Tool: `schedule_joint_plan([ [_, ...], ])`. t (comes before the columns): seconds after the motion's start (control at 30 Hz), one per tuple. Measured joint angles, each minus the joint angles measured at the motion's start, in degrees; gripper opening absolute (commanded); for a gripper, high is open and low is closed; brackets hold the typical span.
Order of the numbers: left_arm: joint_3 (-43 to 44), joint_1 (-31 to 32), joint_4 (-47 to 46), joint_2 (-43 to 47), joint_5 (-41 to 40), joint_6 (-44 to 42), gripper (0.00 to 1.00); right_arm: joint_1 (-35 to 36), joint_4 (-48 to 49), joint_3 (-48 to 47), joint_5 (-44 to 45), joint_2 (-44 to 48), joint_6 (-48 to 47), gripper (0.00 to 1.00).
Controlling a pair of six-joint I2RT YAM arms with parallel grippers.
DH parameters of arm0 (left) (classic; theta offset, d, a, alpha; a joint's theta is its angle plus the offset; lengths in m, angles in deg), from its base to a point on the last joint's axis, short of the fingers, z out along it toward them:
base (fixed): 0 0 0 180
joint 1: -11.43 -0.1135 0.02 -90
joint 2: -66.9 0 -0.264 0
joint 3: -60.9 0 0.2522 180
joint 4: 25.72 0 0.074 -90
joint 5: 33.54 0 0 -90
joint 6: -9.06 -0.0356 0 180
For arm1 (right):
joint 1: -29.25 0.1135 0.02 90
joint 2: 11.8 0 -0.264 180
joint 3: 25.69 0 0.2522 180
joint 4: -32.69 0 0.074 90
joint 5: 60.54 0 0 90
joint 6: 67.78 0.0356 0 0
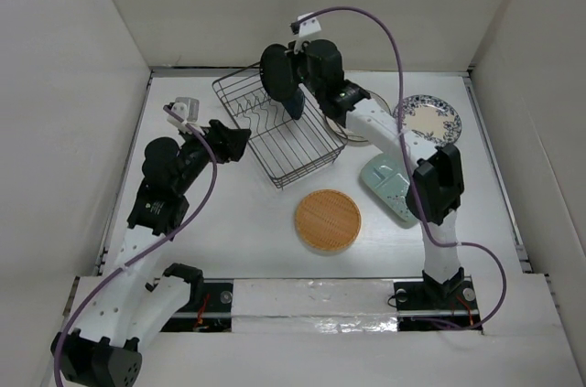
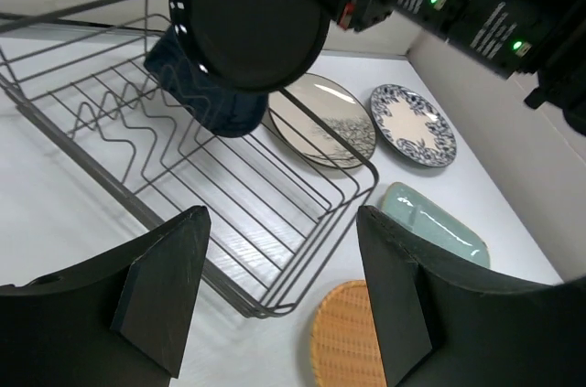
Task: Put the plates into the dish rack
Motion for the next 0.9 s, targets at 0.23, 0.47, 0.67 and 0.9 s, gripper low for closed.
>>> schedule_joint_plan([
  [0.23,-0.3,0.0,0.2,1.1,-2.3,-2.7,0.63,5.2,-0.5,-5.6,11.4,-8.1,-19.1,0.00],
  [0.47,-0.6,0.0,0.7,2.4,-2.5,-3.2,0.63,7.7,1.1,-9.5,18.5,-14.9,-31.1,0.00],
  [0.67,-0.6,0.0,0.9,2.7,-2.7,-3.3,0.63,7.5,4.4,-10.3,21.7,-17.0,-36.4,0.00],
  [0.9,-0.9,0.0,0.9,2.7,-2.8,-3.3,0.63,6.9,6.2,-10.8,23.6,-17.2,-38.0,0.00],
])
